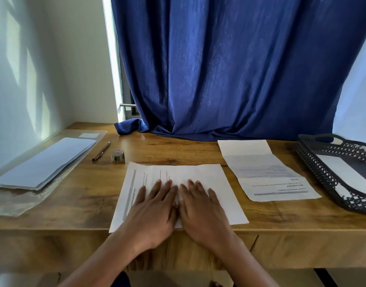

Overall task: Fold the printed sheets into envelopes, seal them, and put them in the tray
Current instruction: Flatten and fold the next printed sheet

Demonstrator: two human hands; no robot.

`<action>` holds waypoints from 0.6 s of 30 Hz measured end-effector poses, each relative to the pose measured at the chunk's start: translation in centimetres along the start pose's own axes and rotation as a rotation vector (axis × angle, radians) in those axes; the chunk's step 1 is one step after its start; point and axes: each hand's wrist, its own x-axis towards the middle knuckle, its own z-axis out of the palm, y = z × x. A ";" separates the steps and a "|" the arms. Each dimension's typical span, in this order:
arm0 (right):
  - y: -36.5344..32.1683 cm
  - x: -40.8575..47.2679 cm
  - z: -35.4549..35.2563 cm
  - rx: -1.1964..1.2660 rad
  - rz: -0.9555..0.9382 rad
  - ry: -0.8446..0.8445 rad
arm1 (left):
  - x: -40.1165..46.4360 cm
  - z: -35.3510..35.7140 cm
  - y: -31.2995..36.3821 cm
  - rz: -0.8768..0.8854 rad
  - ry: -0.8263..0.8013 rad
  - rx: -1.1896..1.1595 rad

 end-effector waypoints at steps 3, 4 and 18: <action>1.1 0.0 0.1 0.013 0.009 -0.028 | -0.3 0.2 -1.1 -0.009 -0.004 0.007; 1.5 0.0 0.0 0.011 0.015 -0.046 | -0.5 0.1 -1.7 -0.021 -0.018 0.019; 5.3 -2.6 -1.6 0.088 0.077 0.097 | -2.0 -1.0 -5.7 -0.156 -0.074 0.007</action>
